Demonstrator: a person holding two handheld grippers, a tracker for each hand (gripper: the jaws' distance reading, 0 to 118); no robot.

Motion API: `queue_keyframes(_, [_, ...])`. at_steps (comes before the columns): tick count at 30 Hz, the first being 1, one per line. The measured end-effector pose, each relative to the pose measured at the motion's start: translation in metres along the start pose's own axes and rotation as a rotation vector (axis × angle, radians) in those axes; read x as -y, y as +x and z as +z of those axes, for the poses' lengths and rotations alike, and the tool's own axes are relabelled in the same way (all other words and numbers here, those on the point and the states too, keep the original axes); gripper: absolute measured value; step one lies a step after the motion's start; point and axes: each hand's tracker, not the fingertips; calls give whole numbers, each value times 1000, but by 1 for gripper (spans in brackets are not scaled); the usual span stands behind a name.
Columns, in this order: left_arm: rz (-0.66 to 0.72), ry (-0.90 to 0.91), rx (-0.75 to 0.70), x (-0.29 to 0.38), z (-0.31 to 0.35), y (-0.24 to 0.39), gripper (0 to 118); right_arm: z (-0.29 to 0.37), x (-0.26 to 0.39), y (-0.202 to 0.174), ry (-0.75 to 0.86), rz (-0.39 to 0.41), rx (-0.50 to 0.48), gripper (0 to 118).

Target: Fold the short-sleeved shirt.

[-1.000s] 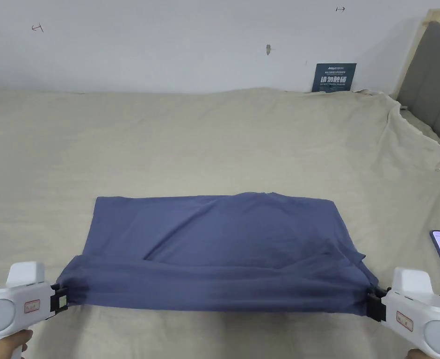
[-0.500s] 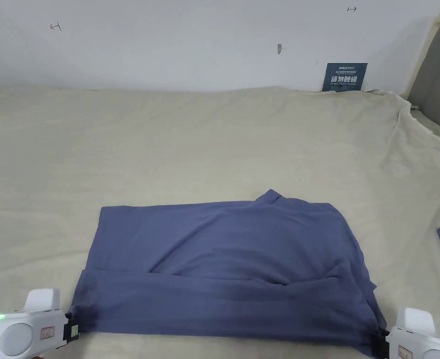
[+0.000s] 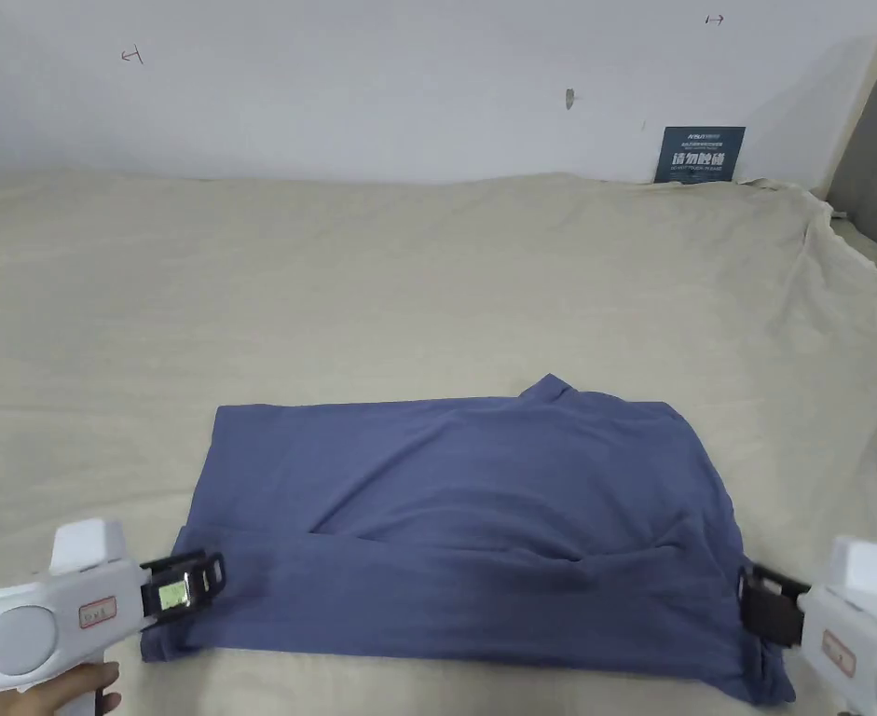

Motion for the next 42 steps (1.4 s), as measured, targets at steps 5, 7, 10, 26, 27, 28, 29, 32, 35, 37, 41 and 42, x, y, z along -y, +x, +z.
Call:
queue_keyframes(5, [-117,288,-82,-26,39,37,95,43,-42,-18,216,24,-36,74])
queue_keyframes(7, [-166,352,-110,-29,46,51,95,53,-51,-27,281,49,-36,74])
queue_keyframes(10, [-221,437,-139,-31,53,67,87,64,-59,-41,362,87,-21,72])
queue_keyframes(26, [-225,408,-23,-34,38,82,0,52,-57,-55,414,120,-34,0])
queue_keyframes(27, [-222,388,-20,-39,31,80,0,50,-58,-54,410,117,-35,0])
queue_keyframes(28, [-225,376,-20,-43,26,78,0,48,-59,-54,406,116,-35,0])
queue_keyframes(29, [-230,339,-20,-50,18,76,0,46,-61,-54,402,116,-35,0])
queue_keyframes(32, [-208,246,-21,-71,-10,69,0,36,-66,-55,388,112,-39,0])
queue_keyframes(35, [-193,201,-32,-94,-42,59,0,22,-71,-57,373,115,-39,0])
queue_keyframes(37, [-161,141,-21,-111,-67,50,0,12,-74,-59,360,120,-37,0])
queue_keyframes(41, [-112,77,-31,-141,-118,32,0,-11,-82,-63,330,124,-31,0])
queue_keyframes(42, [-97,37,-37,-148,-132,28,0,-18,-83,-64,323,126,-26,0])
